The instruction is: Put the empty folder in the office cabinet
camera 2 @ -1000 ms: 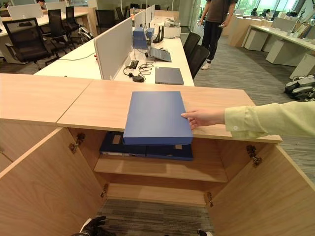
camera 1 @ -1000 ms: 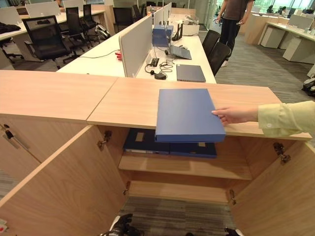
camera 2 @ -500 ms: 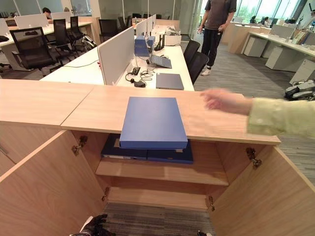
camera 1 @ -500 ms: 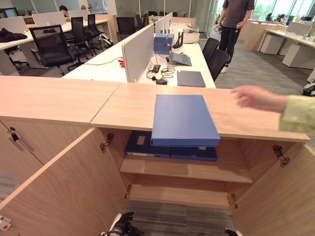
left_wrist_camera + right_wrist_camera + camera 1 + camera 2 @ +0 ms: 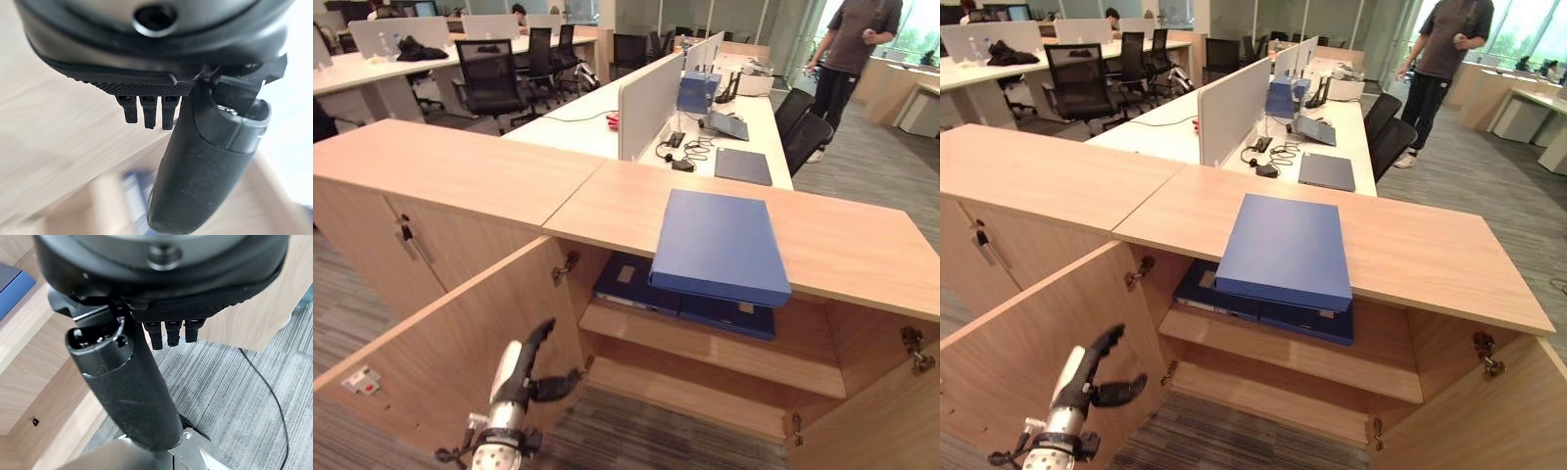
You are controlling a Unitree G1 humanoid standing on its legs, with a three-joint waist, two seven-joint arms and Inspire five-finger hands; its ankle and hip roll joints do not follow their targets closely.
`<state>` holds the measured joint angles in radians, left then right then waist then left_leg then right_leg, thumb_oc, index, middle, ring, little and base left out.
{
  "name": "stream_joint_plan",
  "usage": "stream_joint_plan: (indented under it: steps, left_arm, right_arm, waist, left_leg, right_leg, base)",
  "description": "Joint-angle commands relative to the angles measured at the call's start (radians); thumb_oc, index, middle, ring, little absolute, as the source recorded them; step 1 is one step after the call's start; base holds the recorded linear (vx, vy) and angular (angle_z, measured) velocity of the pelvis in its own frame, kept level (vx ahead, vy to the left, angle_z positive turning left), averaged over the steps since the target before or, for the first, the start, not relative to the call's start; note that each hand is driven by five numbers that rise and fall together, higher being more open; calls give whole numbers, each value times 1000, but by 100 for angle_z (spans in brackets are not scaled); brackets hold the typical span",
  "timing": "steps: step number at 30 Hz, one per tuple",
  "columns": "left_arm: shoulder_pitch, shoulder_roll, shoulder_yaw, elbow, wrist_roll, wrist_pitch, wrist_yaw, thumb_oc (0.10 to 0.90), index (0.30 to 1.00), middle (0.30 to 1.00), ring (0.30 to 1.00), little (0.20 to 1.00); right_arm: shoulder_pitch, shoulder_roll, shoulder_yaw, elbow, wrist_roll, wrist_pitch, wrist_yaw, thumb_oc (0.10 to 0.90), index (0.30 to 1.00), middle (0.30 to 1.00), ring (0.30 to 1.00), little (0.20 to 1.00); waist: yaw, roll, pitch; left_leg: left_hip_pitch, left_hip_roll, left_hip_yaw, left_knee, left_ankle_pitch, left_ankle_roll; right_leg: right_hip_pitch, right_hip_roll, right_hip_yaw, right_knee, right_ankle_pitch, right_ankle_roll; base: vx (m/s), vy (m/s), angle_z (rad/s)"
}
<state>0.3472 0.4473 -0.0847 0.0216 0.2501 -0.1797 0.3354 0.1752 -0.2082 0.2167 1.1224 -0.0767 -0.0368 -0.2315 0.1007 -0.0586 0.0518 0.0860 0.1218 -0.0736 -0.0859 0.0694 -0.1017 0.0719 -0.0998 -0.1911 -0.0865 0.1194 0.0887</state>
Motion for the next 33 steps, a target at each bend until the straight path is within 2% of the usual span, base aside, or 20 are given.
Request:
stream_joint_plan:
  steps: [1,4,10,15,17,21,25,33]
  left_arm:
    - [-96,57,137,-194,226,-98,219,800,900,900,900,900]
    - [-84,102,168,-246,341,-92,290,800,900,900,900,900]
    - [-123,245,189,-345,483,-101,274,800,900,900,900,900]
    - [-180,294,156,-371,503,-114,246,800,900,900,900,900]
    - [-236,349,120,-394,547,-114,213,800,900,900,900,900]
    - [-307,378,56,-399,554,-128,157,800,900,900,900,900]
    - [-366,362,-5,-372,524,-134,115,800,900,900,900,900]
    - [-539,227,-133,-250,402,-106,47,800,900,900,900,900]
  right_arm:
    - [-77,-12,3,13,-10,-51,-61,800,900,900,900,900]
    - [-75,-15,9,24,-8,-54,-66,800,900,900,900,900]
    - [-72,-30,29,24,-20,-59,-52,800,900,900,900,900]
    - [-82,-41,37,22,-27,-58,-49,800,900,900,900,900]
    - [-87,-44,40,19,-28,-61,-50,800,900,900,900,900]
    - [-91,-58,45,4,-33,-60,-48,800,900,900,900,900]
    - [-89,-67,48,0,-42,-54,-45,800,900,900,900,900]
    - [-93,-76,44,49,-53,-23,-55,800,900,900,900,900]
  waist:
    - [18,1,45]
    - [19,2,36]
    - [5,16,23]
    - [-7,24,22]
    - [-22,36,20]
    - [-49,50,18]
    - [-64,61,19]
    - [-120,77,19]
  left_leg:
    - [10,18,-29,5,-77,-24]
    - [16,27,-31,4,-86,-31]
    - [18,39,-26,4,-81,-41]
    - [10,44,-24,6,-64,-45]
    - [13,51,-19,4,-62,-49]
    - [16,58,-12,2,-59,-52]
    - [22,63,-2,2,-59,-53]
    - [35,68,24,0,-63,-54]
  right_leg:
    - [30,-72,-3,126,-180,86]
    - [39,-64,-8,123,-195,85]
    - [39,-51,-6,122,-201,82]
    - [30,-45,-3,120,-190,80]
    - [29,-39,-1,118,-192,79]
    - [26,-34,6,119,-194,77]
    - [24,-30,15,121,-194,75]
    - [20,-26,38,120,-192,73]
  base:
    - [53,-45,2]
    - [20,-35,8]
    - [0,-27,4]
    - [-3,-14,-3]
    - [3,-22,-3]
    - [-5,-8,-3]
    - [-8,-7,-13]
    - [11,1,-11]
